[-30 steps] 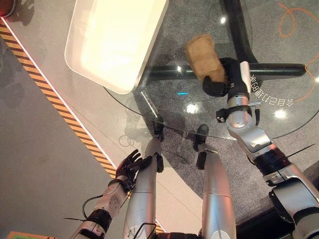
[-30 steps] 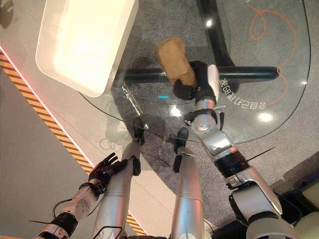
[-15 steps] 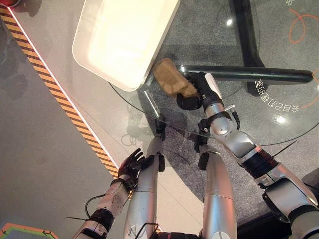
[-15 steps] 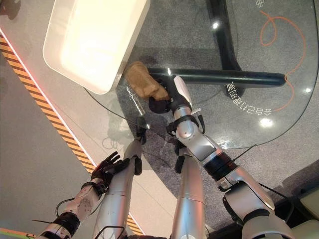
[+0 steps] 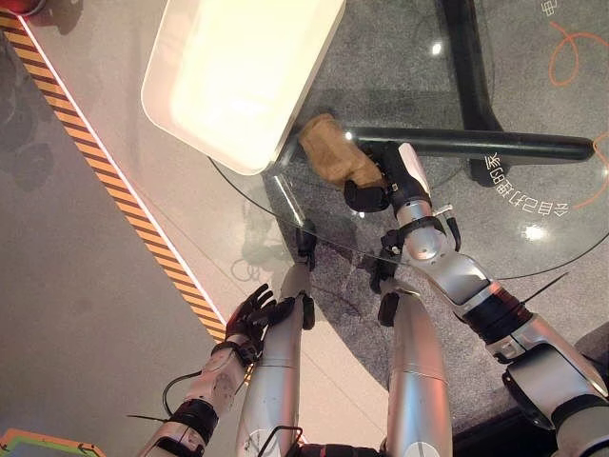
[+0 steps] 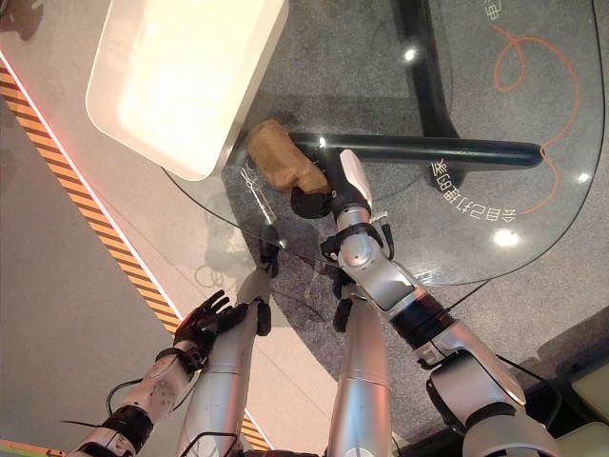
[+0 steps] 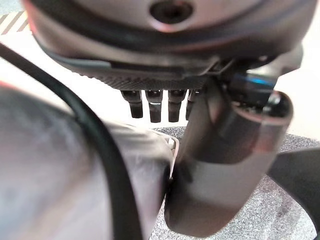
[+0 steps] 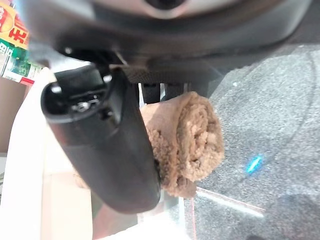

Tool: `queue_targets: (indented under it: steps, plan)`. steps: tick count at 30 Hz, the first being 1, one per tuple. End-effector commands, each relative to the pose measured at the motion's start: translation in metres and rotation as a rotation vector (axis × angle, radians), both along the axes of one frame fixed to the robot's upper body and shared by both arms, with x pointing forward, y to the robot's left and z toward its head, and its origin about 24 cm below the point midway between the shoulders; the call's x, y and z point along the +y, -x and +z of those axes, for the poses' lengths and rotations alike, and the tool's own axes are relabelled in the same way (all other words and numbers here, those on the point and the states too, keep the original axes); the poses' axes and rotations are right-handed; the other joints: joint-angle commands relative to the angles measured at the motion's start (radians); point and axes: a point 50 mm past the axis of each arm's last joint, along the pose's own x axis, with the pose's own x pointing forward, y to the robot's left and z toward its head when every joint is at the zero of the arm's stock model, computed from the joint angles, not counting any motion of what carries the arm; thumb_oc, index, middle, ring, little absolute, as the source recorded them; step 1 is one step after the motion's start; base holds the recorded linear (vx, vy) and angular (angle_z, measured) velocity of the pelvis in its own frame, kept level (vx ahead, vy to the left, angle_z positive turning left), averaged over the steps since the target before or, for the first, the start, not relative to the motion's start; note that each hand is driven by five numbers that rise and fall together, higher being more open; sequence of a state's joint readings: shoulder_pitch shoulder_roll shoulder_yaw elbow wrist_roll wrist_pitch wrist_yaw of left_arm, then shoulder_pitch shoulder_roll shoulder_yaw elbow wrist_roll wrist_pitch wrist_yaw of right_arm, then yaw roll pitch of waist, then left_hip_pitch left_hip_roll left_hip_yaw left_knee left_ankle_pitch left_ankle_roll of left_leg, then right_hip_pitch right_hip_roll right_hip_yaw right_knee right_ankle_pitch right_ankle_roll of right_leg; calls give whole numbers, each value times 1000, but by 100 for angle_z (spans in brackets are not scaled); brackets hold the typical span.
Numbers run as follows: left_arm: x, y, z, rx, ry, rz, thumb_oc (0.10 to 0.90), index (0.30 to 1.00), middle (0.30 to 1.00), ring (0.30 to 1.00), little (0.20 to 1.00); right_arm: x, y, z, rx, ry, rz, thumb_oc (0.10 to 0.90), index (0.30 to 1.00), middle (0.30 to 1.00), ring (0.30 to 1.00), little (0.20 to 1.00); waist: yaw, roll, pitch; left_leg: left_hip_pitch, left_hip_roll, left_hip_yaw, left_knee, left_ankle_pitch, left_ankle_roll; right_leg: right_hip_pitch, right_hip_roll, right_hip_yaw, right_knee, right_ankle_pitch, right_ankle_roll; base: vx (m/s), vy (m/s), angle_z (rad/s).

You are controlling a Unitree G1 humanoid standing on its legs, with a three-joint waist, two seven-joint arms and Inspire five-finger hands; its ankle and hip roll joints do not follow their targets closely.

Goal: Wipe the table with a cloth and put it in the basket.

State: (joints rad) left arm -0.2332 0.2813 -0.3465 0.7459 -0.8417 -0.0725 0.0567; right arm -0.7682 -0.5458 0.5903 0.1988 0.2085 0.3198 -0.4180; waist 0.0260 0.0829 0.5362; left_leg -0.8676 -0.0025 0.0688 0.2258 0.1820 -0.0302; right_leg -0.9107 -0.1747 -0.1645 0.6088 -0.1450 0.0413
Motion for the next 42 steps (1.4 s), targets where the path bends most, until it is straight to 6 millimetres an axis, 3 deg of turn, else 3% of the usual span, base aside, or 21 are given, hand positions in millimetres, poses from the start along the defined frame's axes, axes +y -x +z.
queue_targets:
  steps: [1,10,12,13,17,22,30,42]
  plan:
    - [1,32,-21,75,-15,18,800,900,900,900,900,4,12,32,-158,-81,59,100,300,300,300,200,2,6,-16,40,-39,83,176,-257,-6,26,62,-16,-243,161,59,-55,-45,0]
    - [14,28,-12,5,8,77,800,900,900,900,900,-5,15,27,-148,-104,55,100,300,300,300,200,4,-9,-16,118,-31,73,133,-240,-15,106,68,-32,-265,150,56,-50,-40,1]
    - [15,24,-5,-46,-7,45,800,900,900,900,900,-7,16,28,-151,-108,53,100,300,300,300,200,6,-12,-16,139,-27,73,119,-236,-15,125,69,-38,-265,143,55,-93,-46,7]
    - [15,17,4,-84,-9,36,800,900,900,900,900,-9,16,34,-170,-108,51,100,300,300,300,200,4,-16,-16,119,-29,77,105,-202,-9,109,67,-45,-282,173,45,-126,-46,4]
    - [18,16,10,-120,3,49,800,900,900,900,900,-14,18,29,-165,-121,40,100,300,300,300,200,6,-19,-16,147,-29,72,97,-200,-11,140,69,-51,-287,168,43,-46,-24,2]
    - [29,13,32,-244,17,117,800,900,900,900,900,-24,26,21,-164,-139,33,100,300,300,300,200,9,-27,-16,200,-29,65,77,-200,-10,196,74,-60,-299,158,39,-23,-27,1]
    - [25,13,59,-363,151,106,800,900,900,900,900,-33,37,16,-208,-177,26,100,300,300,300,200,19,-35,-16,250,-29,57,73,-209,-3,254,76,-73,-293,137,35,-5,-22,5]
    - [20,21,104,-544,308,2,800,900,900,900,900,-47,77,21,-314,-163,117,100,300,300,300,200,-3,-56,-16,288,-27,62,92,-230,12,308,84,-66,-292,127,41,17,-5,4]
